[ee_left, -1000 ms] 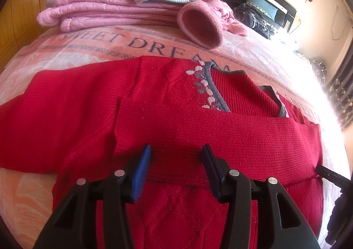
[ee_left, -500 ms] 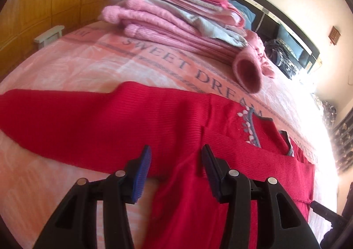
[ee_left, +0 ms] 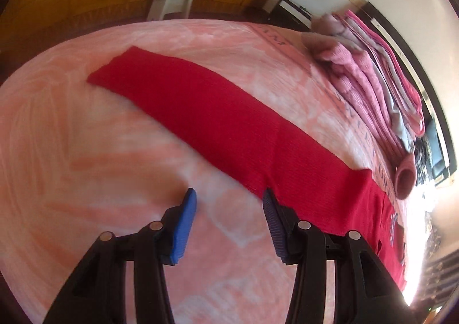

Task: Fold small clothes
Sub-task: 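Move the left gripper to the cuff of the other red sleeve, then close the left gripper on the sleeve cuff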

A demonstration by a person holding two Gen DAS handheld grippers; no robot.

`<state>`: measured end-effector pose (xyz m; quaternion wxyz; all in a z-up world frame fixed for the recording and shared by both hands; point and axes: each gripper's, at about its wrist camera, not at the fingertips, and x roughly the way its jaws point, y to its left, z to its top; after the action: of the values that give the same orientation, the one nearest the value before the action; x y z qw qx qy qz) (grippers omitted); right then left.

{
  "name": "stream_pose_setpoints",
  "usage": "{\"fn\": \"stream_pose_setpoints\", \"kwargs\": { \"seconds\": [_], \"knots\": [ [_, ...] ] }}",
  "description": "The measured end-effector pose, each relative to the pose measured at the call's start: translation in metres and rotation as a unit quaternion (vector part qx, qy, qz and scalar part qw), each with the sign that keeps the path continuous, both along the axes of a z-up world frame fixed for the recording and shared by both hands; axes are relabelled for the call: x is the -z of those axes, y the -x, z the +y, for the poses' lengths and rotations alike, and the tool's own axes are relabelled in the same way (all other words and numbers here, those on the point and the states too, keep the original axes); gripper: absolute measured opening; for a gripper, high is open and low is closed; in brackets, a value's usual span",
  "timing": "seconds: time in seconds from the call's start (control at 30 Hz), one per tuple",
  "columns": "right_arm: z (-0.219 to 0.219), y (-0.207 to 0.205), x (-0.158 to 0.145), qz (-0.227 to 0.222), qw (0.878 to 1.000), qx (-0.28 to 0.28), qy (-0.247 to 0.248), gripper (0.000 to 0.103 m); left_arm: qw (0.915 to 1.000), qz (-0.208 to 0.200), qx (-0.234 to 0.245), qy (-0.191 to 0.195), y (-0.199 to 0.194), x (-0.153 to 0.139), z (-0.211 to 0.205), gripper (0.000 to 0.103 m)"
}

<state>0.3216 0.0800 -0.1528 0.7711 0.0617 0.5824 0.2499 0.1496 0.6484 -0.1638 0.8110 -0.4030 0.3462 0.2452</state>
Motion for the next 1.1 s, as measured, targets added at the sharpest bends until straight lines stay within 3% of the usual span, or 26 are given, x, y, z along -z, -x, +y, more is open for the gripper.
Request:
{"fn": "stream_pose_setpoints", "kwargs": {
  "seconds": [0.23, 0.33, 0.5, 0.57, 0.67, 0.73, 1.1],
  "knots": [
    [0.015, 0.005, 0.003, -0.034, 0.999, -0.010, 0.038, 0.090, 0.9957, -0.069, -0.029, 0.054, 0.005, 0.012, 0.058, 0.048],
    [0.015, 0.003, 0.004, -0.037, 0.999, -0.004, 0.032, 0.090, 0.9946, -0.082, -0.036, 0.054, 0.001, 0.015, 0.068, 0.048],
    [0.015, -0.001, 0.005, -0.037, 0.999, 0.001, 0.024, 0.090, 0.9956, -0.081, -0.039, 0.028, -0.010, 0.011, 0.076, 0.043],
    [0.016, 0.000, 0.004, -0.040, 0.999, -0.001, 0.025, 0.090, 0.9959, -0.079, -0.042, 0.017, -0.010, 0.010, 0.078, 0.025],
    [0.015, 0.002, 0.004, -0.045, 0.999, -0.006, 0.026, 0.090, 0.9950, -0.086, -0.048, 0.016, -0.008, 0.012, 0.082, 0.010],
    [0.015, 0.003, 0.004, -0.047, 0.999, -0.009, 0.025, 0.090, 0.9948, -0.089, -0.047, 0.011, -0.006, 0.011, 0.081, 0.006],
    [0.005, 0.009, -0.001, -0.043, 0.999, -0.007, 0.008, 0.084, 0.9922, -0.103, -0.022, -0.066, -0.019, -0.021, 0.057, 0.005]
  ]
}}
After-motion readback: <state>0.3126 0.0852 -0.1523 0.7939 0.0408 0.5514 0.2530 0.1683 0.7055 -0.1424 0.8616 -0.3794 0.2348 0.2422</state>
